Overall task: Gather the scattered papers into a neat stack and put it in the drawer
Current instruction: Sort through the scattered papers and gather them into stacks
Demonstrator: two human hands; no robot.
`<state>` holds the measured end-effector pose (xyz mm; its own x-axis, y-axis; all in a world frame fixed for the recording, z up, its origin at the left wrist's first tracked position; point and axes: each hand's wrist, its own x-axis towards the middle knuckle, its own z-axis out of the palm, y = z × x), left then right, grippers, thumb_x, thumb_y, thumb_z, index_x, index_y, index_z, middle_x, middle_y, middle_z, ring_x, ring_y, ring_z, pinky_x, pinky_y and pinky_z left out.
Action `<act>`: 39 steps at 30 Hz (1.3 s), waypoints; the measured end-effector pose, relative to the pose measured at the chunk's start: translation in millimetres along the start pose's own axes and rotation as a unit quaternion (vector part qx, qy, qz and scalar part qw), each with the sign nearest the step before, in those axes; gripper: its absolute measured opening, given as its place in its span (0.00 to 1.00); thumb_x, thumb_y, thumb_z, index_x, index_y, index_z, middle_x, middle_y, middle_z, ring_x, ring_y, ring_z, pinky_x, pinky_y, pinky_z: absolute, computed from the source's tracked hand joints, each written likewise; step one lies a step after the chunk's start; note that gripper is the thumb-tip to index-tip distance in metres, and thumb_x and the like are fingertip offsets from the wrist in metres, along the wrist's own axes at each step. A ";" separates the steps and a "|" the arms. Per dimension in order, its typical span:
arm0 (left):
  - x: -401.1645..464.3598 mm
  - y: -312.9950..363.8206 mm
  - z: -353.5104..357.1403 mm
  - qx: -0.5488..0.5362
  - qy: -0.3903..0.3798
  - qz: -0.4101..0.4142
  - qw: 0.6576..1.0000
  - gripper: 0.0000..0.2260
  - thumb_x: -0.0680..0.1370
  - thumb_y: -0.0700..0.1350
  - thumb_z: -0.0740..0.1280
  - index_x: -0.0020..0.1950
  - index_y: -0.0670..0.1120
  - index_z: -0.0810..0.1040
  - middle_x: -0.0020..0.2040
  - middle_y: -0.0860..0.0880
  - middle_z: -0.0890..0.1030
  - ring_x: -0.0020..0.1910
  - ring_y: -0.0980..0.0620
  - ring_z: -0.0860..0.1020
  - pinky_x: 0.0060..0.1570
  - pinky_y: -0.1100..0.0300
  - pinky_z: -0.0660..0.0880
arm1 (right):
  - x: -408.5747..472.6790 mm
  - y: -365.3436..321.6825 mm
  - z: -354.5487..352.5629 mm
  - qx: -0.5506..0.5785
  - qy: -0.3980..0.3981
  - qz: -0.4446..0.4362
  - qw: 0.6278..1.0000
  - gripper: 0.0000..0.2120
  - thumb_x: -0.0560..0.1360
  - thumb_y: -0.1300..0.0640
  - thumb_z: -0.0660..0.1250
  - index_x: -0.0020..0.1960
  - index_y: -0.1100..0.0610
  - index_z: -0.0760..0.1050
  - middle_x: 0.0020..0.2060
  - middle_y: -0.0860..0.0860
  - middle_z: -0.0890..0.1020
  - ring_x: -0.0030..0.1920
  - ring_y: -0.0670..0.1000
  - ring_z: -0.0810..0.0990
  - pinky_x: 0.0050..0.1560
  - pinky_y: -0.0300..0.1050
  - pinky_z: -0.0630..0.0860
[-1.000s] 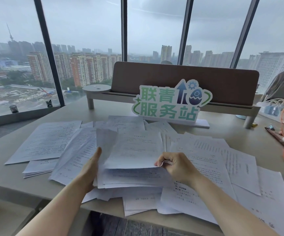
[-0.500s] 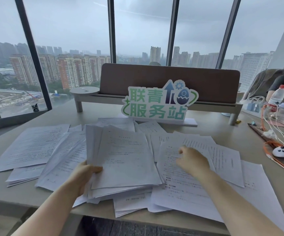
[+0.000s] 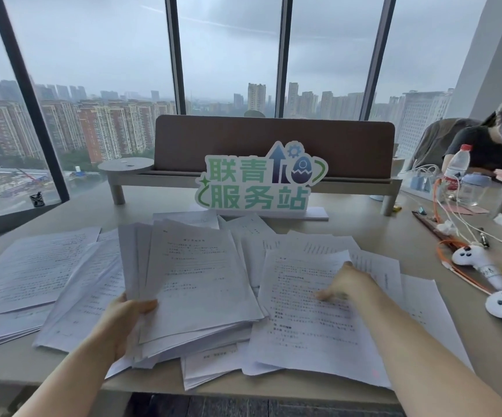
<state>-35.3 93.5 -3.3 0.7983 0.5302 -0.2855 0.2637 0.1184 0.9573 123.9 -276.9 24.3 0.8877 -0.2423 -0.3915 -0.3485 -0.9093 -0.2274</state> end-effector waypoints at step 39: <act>13.0 9.3 24.5 -0.032 0.016 -0.012 0.999 0.12 0.73 0.30 0.66 0.56 0.38 0.74 0.41 0.39 0.80 0.36 0.43 0.77 0.36 0.55 0.73 | 132.4 -45.6 -49.2 -0.073 0.081 -0.241 0.964 0.13 0.70 0.49 0.72 0.52 0.54 0.79 0.46 0.52 0.82 0.45 0.54 0.80 0.49 0.48 0.77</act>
<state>-9.3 80.9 0.8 0.7742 0.5531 -0.3077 0.2471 0.1836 0.9515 272.1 -284.1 26.7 0.9757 0.1806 -0.1243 0.1511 -0.9648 -0.2153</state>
